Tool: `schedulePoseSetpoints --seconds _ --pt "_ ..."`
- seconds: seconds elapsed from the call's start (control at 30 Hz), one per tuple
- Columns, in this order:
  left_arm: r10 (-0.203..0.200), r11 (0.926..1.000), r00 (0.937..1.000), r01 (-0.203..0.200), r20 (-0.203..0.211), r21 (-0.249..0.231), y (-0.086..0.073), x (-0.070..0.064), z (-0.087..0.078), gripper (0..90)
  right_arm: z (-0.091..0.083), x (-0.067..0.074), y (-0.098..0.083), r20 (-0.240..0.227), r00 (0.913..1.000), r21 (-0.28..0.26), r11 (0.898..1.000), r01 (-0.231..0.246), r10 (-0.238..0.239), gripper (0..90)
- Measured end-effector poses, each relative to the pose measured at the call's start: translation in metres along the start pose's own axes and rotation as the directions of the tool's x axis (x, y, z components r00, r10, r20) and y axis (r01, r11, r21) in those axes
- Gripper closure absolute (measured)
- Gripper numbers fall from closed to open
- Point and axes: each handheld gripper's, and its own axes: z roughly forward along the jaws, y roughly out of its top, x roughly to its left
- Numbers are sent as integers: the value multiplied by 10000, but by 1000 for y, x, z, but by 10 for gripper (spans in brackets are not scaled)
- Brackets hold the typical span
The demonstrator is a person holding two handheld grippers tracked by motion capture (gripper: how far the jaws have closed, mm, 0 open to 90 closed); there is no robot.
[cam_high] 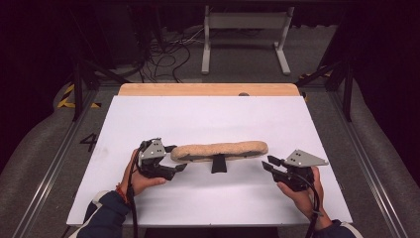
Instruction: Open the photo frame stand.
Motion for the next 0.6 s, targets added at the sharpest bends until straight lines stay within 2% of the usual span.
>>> schedulePoseSetpoints --seconds 0.1,0.17,0.23,0.4,0.5,0.6 --pt "22 10000 10000 -22 40 -32 2 -1 -1 279 -3 -2 2 -52 10000 -259 9996 -59 58 685" --pt "11 10000 10000 -11 28 -31 2 -1 -2 284 -4 -3 4 89 9999 -402 9992 -74 77 702" --pt "-95 9999 9999 96 84 -82 1 0 -2 294 -6 -5 5 26 9997 -671 9975 -239 241 708" --pt "-118 9999 9999 118 60 -73 0 -1 -4 321 -2 -9 5 319 9982 -612 9970 -482 502 716" --pt "-68 10000 10000 69 15 -59 -1 -1 -6 321 -1 -11 6 329 9978 -621 9965 -555 576 720" --pt "-280 9986 9996 279 -19 -452 -1 2 -10 318 1 -12 6 320 9974 -601 9963 -621 641 727"
